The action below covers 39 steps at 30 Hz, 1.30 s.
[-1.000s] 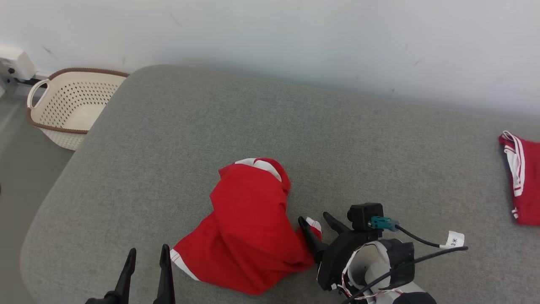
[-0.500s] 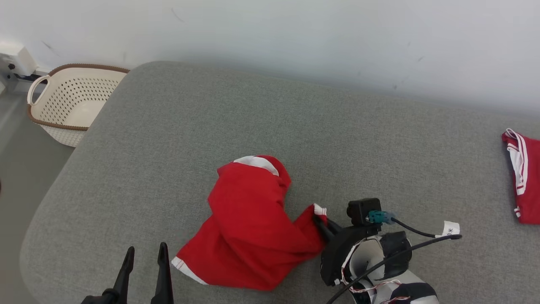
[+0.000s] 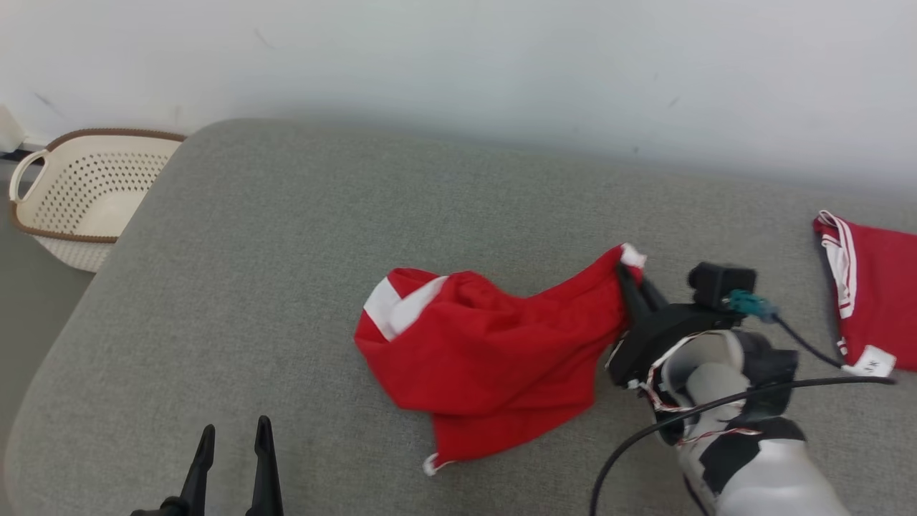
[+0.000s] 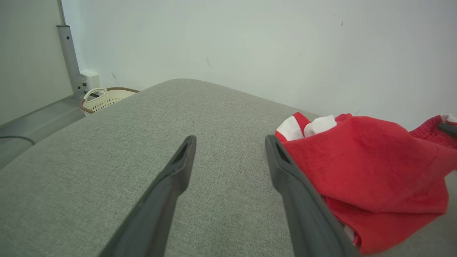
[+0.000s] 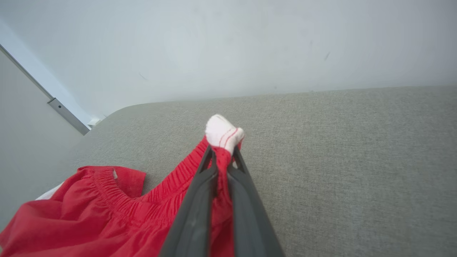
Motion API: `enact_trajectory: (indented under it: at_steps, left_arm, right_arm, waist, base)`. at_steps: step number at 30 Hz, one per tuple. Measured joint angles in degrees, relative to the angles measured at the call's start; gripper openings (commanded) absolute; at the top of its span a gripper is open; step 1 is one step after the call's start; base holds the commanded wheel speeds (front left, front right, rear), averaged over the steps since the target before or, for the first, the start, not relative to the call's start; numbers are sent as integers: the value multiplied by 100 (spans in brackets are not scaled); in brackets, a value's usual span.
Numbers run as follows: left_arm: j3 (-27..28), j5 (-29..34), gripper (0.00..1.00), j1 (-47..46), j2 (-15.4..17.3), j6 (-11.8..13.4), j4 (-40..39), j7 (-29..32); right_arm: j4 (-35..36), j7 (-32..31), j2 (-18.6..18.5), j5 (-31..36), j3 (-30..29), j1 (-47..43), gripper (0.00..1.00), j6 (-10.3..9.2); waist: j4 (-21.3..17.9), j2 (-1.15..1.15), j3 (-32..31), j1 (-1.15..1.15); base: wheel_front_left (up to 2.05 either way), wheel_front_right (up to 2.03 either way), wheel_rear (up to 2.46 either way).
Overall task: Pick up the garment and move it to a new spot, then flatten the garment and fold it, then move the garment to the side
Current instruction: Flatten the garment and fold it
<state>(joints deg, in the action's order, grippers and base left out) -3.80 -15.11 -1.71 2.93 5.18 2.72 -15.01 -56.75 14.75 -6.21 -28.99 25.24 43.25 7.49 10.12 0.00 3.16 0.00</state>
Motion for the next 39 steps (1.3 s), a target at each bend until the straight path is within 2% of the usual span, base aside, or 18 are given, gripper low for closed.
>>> enact_trajectory:
  at_steps: [5,11,12,13,14,26,33,39]
  left_arm:
    - [-51,-35,100,37,-2,46,-32,0]
    - [-93,-59,100,56,-2,96,-60,0]
    - [-107,-60,100,57,-3,98,-60,0]
    - [-113,-67,100,57,-2,100,-63,0]
    - [-119,-70,100,58,-2,102,-63,0]
    - [-159,-75,100,97,-2,98,-45,0]
    - [-222,-74,100,142,-2,88,-22,0]
    - [-299,-89,100,128,-1,53,4,0]
  right_arm:
    - [581,24,-214,272,-452,-331,0,0]
    - [765,33,-245,393,-634,-951,1,0]
    - [788,33,-259,399,-693,-1000,10,0]
    - [797,33,-270,454,-733,-1031,49,0]
    - [832,33,-278,536,-768,-1073,99,0]
    - [1536,-66,-204,1012,-1235,-1440,100,0]
    - [1982,-522,-45,980,-946,-1455,100,0]
    - [1869,-1092,-19,799,-502,-1038,100,0]
  waist:
    - [-117,0,-76,-1]
    - [-233,0,-101,-1]
    - [-249,0,-104,0]
    - [-265,0,-107,-1]
    - [-279,0,-110,-1]
    - [-364,0,-205,-1]
    - [-258,0,-223,-1]
    - [-122,0,-164,-1]
  base:
    - [0,0,0]
    - [0,0,0]
    - [0,0,0]
    - [0,0,0]
    - [0,0,0]
    - [0,0,0]
    - [0,0,0]
    - [0,0,0]
